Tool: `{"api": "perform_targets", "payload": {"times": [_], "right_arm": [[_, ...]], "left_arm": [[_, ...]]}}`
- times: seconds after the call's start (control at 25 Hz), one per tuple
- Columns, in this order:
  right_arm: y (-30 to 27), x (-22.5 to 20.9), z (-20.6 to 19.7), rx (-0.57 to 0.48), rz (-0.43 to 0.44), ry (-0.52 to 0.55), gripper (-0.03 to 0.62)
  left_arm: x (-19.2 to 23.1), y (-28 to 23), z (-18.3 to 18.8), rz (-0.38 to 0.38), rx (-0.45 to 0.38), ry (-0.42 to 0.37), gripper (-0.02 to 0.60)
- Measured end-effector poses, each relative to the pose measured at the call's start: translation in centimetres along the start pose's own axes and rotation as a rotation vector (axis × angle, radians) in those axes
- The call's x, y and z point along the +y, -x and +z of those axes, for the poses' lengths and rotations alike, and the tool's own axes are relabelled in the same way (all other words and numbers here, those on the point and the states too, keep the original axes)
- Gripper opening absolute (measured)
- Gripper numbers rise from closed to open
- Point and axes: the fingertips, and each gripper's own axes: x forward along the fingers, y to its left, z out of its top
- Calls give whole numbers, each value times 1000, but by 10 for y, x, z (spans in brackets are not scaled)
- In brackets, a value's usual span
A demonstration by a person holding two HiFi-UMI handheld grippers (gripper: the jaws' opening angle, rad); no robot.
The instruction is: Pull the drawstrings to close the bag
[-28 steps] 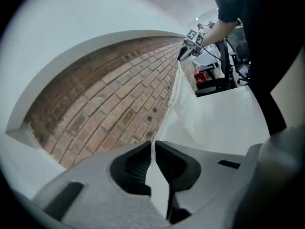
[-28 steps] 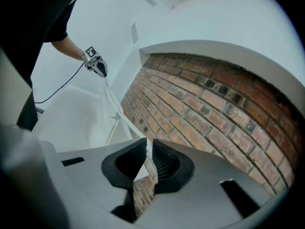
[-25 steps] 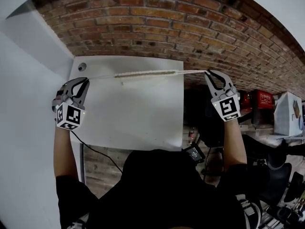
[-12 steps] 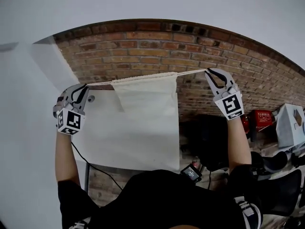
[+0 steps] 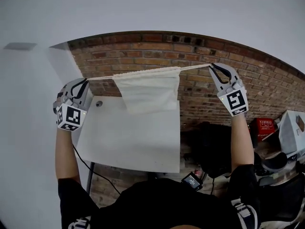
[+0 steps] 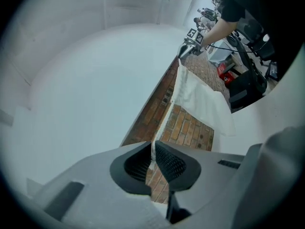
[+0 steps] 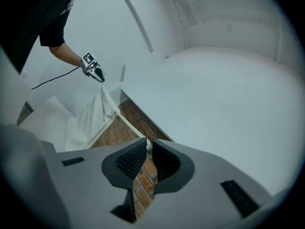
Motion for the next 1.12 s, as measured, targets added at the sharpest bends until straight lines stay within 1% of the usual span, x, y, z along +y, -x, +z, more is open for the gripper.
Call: {"api": "perform_targets", "payload": {"times": [0.2,0.48,0.68,0.96,1.12], "right_arm": [[12,-19,26,-33,-14,7,46],[11,-31,48,-52,-20,39,46],[14,-35,62,-59,-59,48,46],[14,-36,89,-63,-132,136,46],[3,-32,99,-49,-157,218,44]], "left_arm": [[28,21,23,34,-7,-12,37],[56,34,35,60,5,14,37],[75,41,41,92,-21,-31,37],[99,44,31,104,-66,-73,37],[115,42,18,120,-83,-82,37]]}}
